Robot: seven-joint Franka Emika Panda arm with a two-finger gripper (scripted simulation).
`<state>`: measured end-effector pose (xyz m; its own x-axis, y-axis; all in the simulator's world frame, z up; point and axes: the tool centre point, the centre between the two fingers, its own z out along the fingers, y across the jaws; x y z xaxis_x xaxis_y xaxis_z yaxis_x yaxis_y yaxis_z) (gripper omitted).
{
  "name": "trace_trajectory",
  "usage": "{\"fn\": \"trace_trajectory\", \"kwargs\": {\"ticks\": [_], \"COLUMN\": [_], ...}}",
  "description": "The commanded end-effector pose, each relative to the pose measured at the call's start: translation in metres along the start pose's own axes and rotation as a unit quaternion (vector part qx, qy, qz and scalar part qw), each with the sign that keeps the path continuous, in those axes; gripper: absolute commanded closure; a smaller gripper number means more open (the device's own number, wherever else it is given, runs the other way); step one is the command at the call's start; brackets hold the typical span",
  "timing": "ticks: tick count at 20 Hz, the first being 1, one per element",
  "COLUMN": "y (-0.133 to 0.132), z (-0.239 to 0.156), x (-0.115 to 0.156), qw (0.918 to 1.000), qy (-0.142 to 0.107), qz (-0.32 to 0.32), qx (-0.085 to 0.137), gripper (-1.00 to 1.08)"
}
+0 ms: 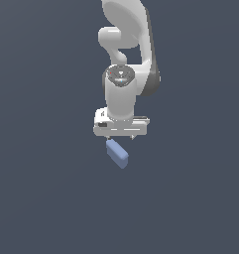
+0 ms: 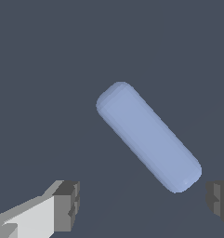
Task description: Pick up the object and move it to a goal position.
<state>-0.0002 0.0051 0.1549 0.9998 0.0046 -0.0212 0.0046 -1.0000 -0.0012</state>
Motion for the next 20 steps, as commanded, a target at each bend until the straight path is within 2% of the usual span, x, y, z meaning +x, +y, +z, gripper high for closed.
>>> {"fn": "trace_trajectory", "kwargs": {"ticks": [1, 20], "y": [0.0, -0.003], "z": [0.0, -0.012], "x": [0.0, 0.008], "qw": [1.0, 0.9995], "qy": [0.0, 0.007], "qz": [0.0, -0.032], "qx": [0.0, -0.005], "gripper": [-0.92, -0.92]}}
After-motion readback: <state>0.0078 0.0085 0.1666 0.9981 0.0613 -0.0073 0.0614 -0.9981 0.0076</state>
